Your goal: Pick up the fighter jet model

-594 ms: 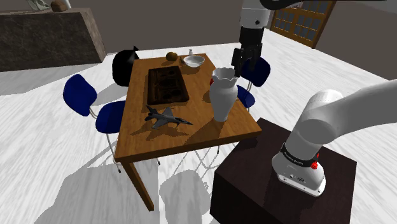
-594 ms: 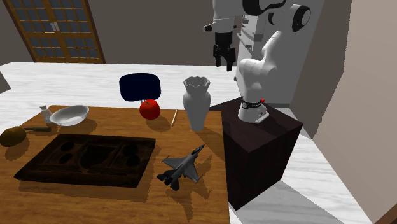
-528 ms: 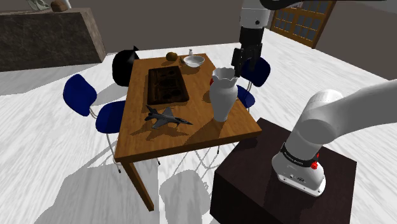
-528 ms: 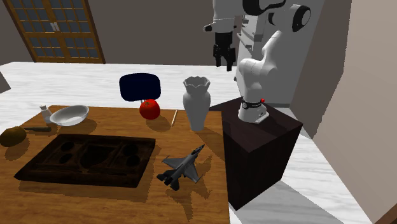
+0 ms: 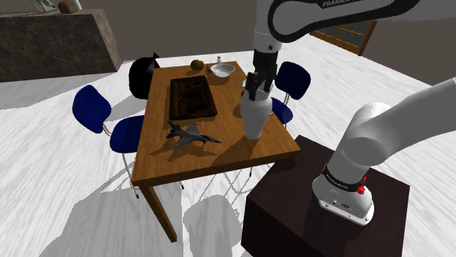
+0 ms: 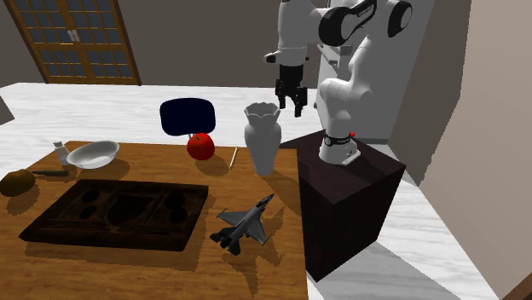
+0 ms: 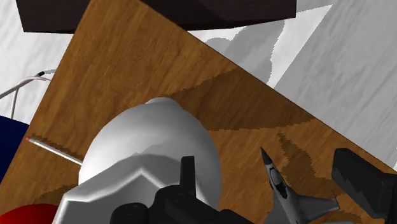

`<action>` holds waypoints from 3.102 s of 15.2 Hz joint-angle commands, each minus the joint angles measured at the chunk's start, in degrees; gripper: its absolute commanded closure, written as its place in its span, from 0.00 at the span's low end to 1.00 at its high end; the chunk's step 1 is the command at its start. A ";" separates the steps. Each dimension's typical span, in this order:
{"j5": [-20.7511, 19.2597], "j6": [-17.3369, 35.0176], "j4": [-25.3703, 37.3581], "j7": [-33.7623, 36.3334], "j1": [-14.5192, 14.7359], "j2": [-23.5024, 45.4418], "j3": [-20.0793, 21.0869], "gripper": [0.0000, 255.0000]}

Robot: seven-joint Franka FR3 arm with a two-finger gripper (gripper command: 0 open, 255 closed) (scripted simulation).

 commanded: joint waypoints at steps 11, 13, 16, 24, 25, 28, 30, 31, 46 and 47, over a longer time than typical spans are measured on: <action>-3.57 24.55 2.94 0.92 1.46 24.12 6.30 0.00; -5.28 27.79 4.65 1.71 1.49 28.52 7.21 0.00; -8.62 32.05 7.79 3.39 1.70 35.21 8.25 0.00; -19.30 39.10 18.65 8.89 4.43 51.98 8.13 0.00; -19.65 39.74 18.54 9.17 4.55 52.54 7.96 0.00; -20.75 41.62 18.29 10.07 4.90 54.26 7.44 0.00; -21.51 42.86 18.19 10.69 5.15 55.45 7.06 0.00; -21.89 43.47 18.16 11.01 5.29 56.06 6.86 0.00; -20.98 41.98 18.26 10.25 4.96 54.60 7.34 1.00; -20.60 41.36 18.32 9.95 4.83 54.01 7.53 1.00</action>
